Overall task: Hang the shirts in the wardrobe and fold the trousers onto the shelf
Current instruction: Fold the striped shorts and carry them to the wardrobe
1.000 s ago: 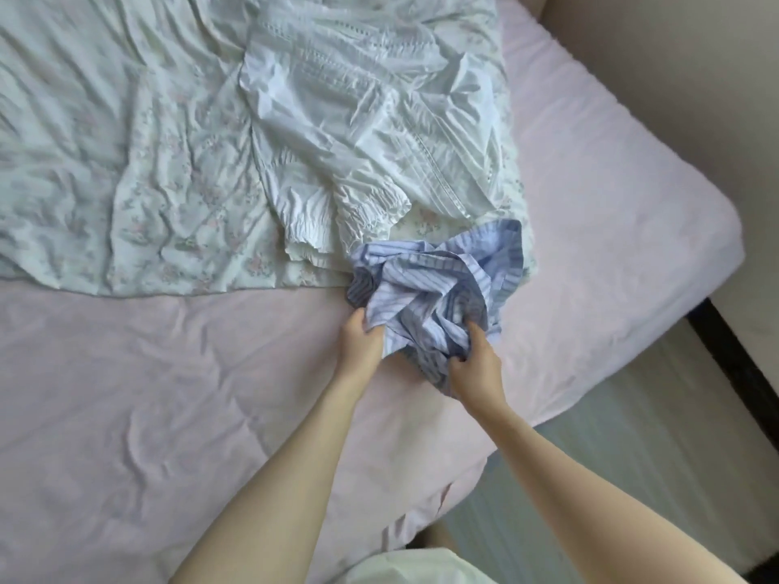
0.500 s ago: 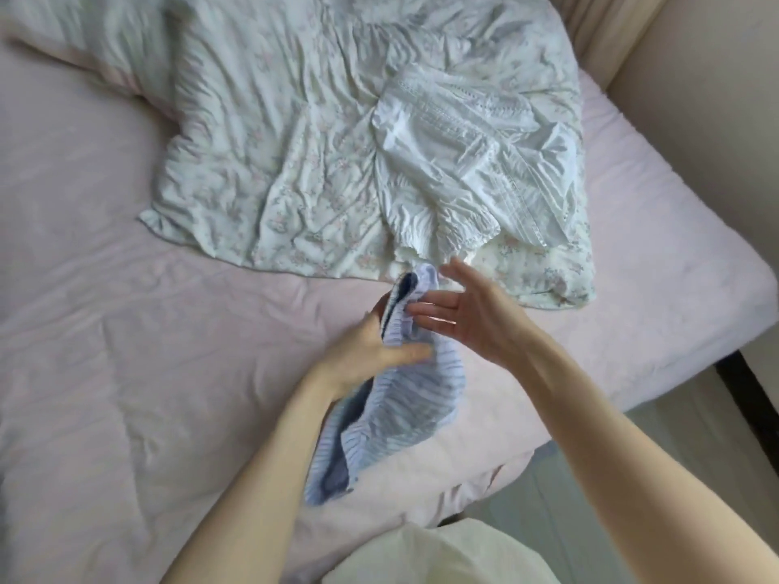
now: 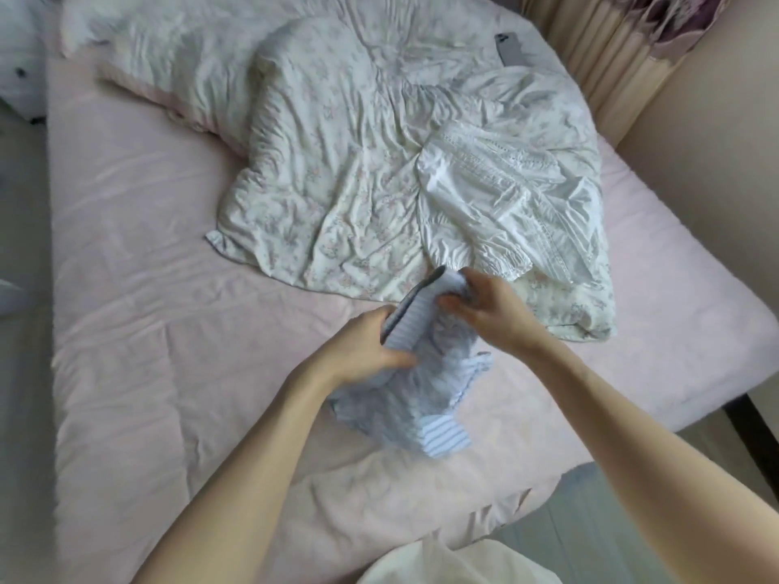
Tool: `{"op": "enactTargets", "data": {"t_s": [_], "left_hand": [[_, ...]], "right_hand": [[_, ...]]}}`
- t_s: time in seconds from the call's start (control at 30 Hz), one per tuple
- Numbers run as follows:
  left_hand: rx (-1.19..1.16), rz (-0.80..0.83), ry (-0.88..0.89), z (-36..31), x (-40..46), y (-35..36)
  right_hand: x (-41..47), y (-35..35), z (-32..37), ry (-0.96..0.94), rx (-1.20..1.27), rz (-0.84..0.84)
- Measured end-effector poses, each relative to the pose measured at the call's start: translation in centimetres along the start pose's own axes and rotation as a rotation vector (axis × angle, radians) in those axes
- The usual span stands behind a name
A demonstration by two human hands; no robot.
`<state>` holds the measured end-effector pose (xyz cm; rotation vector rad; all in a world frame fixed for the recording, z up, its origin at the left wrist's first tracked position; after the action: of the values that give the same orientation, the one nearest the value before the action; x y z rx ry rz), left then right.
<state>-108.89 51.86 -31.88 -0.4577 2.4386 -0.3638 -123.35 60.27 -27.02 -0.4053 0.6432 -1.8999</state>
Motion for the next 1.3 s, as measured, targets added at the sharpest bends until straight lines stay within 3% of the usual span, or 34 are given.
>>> {"op": "enactTargets", "data": {"t_s": [0.07,0.13,0.2,0.23,0.27,0.33,0.4,0.5,0.57,0.63,0.7,0.77,0.8,0.83,0.93,0.97,1.1,1.2,1.3], "left_hand": [[0.306,-0.009,-0.07,1.3,-0.6,-0.3],[0.414,-0.152,-0.155,2.2,-1.0,-1.9],[0.251,-0.334,-0.18,1.3,-1.3,-3.8],[0.045,-0.376,-0.189,0.6,-1.3,-4.5],[-0.246,-0.368,-0.204,-0.2,-1.4,-4.9],[-0.787,-0.184,-0.259,-2.5,-1.6,-4.2],[-1.039,0.047,-0.263,-4.9,-2.1,-3.3],[-1.187,0.338,-0.158,-7.2,-3.2,-2.6],[-1.129,0.433,-0.096,-7.7,-3.8,-2.9],[-1.043,0.34,-0.069,-7.5,-3.9,-4.2],[-0.886,0.067,0.014,-7.0,-3.6,-6.6],[-0.525,-0.373,0.096,-6.1,-4.2,-9.9],[-0.41,-0.503,0.136,-5.8,-4.5,-10.9],[-0.354,-0.495,0.186,-5.6,-4.3,-11.1],[-0.35,-0.179,0.252,-6.7,-3.4,-10.0],[-0.355,-0.171,0.259,-7.2,-2.8,-10.3],[-0.309,-0.513,0.391,-11.6,-3.4,-13.7],[-0.263,-0.539,0.552,-12.4,-4.7,-13.0],[0.052,-0.651,0.708,-8.5,-5.5,-9.2]], "right_hand": [[0.2,-2.5,0.8,-0.005,-0.006,-0.214],[-0.3,-4.7,1.0,0.001,-0.028,-0.42],[-1.0,-5.6,2.2,-0.08,-0.193,-0.554],[-1.5,-5.3,3.0,-0.151,-0.249,-0.583],[-2.0,-4.5,3.7,-0.214,-0.25,-0.575],[-2.6,-1.9,4.5,-0.253,-0.129,-0.422],[-3.1,1.0,4.7,-0.171,0.09,-0.177],[-2.9,3.2,5.7,-0.104,0.348,0.045],[-2.2,2.8,6.1,-0.139,0.324,0.043],[-1.2,0.7,6.6,-0.138,0.29,-0.073],[0.0,-1.8,7.1,-0.078,0.276,-0.18],[1.0,-3.7,7.8,-0.066,0.296,-0.21],[1.4,-4.2,8.2,-0.075,0.315,-0.202],[1.8,-4.6,8.7,-0.091,0.33,-0.18],[3.1,-4.8,10.1,-0.139,0.267,-0.048],[3.7,-4.9,10.4,-0.155,0.195,-0.025],[4.9,-7.3,12.2,-0.321,-0.066,-0.246],[3.4,-7.5,12.3,-0.493,-0.219,-0.418],[-0.4,-3.5,9.0,-0.595,-0.332,-0.411]]}}
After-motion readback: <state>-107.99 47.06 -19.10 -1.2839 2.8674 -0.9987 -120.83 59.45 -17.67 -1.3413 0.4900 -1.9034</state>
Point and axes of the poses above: each hand's wrist, its own x-axis towards the middle knuckle, its own y-axis out of the palm, z = x × y, the point moved 6 cm from there along x, towards the middle knuckle, and after that the axes turned 8 degrees about -y, right-handed, at the moved point
